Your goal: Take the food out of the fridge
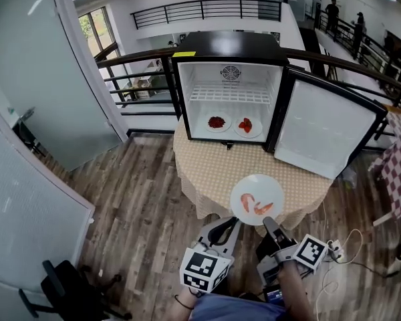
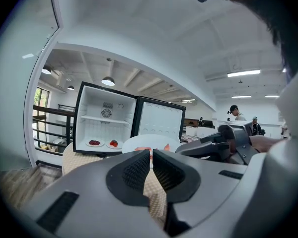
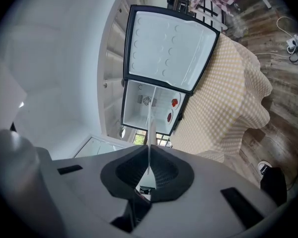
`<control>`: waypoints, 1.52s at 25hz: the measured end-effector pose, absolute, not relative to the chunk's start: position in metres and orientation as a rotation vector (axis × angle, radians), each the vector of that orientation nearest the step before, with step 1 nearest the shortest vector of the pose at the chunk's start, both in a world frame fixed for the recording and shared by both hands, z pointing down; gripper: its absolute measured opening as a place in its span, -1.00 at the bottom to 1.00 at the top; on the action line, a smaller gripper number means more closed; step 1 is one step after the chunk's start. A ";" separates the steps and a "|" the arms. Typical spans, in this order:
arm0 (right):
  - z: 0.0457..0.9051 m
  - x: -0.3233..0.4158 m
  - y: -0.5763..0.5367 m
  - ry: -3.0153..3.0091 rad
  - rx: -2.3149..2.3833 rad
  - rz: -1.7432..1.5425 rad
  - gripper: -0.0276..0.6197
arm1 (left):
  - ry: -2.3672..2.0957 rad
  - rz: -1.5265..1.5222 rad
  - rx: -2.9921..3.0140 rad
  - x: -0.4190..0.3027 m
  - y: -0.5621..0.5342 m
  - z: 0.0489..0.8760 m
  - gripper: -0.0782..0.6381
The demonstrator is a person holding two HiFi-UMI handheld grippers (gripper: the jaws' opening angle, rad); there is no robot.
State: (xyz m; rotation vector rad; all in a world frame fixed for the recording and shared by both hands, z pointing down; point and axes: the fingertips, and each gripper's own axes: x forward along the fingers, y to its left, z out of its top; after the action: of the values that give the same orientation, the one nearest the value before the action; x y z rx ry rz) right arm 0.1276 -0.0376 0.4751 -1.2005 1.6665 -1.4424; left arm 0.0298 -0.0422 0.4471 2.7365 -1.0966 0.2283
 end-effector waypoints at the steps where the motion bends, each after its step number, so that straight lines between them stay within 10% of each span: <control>1: 0.475 0.130 -0.029 1.673 -1.197 -1.443 -0.84 | -1.104 0.226 2.737 0.032 -0.032 0.446 -0.70; 38: 0.473 0.083 0.105 1.772 -1.059 -1.510 -0.84 | -1.241 0.338 2.658 -0.009 0.126 0.458 -0.70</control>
State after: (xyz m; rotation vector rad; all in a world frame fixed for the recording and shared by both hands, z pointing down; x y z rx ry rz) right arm 0.0832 0.1046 0.4731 -1.0592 1.7721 -1.5101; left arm -0.0092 0.1265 0.4578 2.6581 -1.2415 0.3378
